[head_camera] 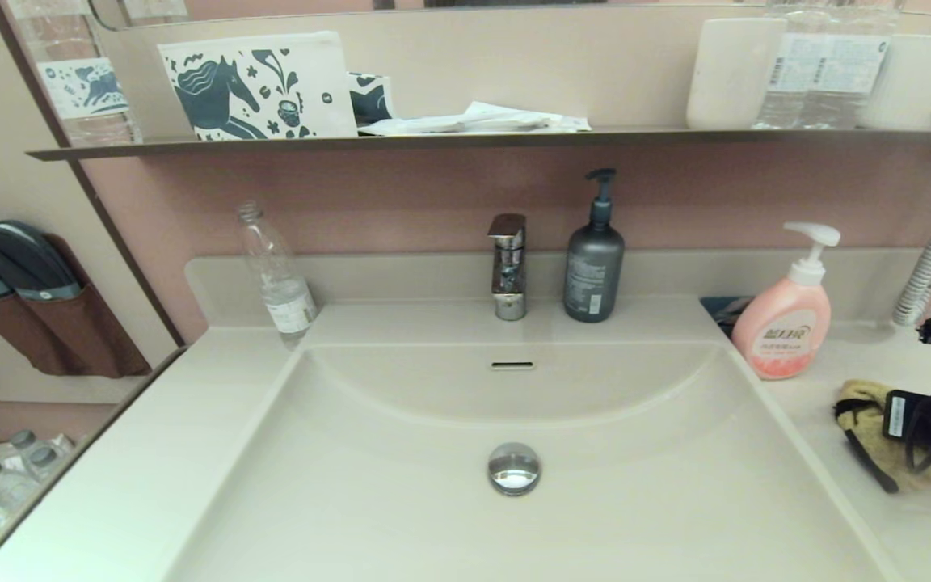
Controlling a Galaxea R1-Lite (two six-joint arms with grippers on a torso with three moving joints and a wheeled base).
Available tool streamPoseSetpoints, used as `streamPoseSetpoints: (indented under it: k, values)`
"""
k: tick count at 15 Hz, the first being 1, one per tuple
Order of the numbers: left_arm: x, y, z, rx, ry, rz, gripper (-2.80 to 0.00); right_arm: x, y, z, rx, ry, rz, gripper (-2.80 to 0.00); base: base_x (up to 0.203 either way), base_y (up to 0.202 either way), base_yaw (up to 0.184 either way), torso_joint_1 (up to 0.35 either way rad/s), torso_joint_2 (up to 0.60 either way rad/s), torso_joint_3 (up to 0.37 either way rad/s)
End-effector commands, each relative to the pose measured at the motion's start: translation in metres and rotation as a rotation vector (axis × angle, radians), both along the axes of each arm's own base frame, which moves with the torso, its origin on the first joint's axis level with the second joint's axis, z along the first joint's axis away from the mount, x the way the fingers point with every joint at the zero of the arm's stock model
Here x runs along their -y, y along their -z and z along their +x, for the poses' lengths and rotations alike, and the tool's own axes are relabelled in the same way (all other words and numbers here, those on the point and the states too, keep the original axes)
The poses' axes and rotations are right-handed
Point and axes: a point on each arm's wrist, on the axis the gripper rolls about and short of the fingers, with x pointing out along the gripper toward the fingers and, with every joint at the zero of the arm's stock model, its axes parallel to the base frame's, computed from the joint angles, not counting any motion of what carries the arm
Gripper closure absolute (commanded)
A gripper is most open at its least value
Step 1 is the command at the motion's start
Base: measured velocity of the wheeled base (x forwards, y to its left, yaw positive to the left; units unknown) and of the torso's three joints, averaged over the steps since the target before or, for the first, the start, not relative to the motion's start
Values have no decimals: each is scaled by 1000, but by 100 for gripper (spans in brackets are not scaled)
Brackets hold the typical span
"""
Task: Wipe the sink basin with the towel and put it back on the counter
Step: Wipe the sink
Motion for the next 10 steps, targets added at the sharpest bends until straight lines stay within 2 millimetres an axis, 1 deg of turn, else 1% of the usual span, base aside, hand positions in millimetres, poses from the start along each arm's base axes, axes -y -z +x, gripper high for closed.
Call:
streamPoseSetpoints:
  k: [1,3,8,9,10]
  values:
    - [0,0,0,0,0,0,0,-6,2,-9,-12,-16,10,0,0,0,0,0,0,0]
    - [0,0,0,0,0,0,0,-20,11,-17,-48,-62,18,0,0,0,0,0,0,0]
    - [0,0,0,0,0,0,0,-75,21,-23,-51,-159,90,0,0,0,0,0,0,0]
    - [0,0,0,0,0,0,0,-84,22,-24,-48,-167,95,0,0,0,0,0,0,0]
    - [0,0,0,0,0,0,0,-87,24,-25,-49,-163,91,0,0,0,0,0,0,0]
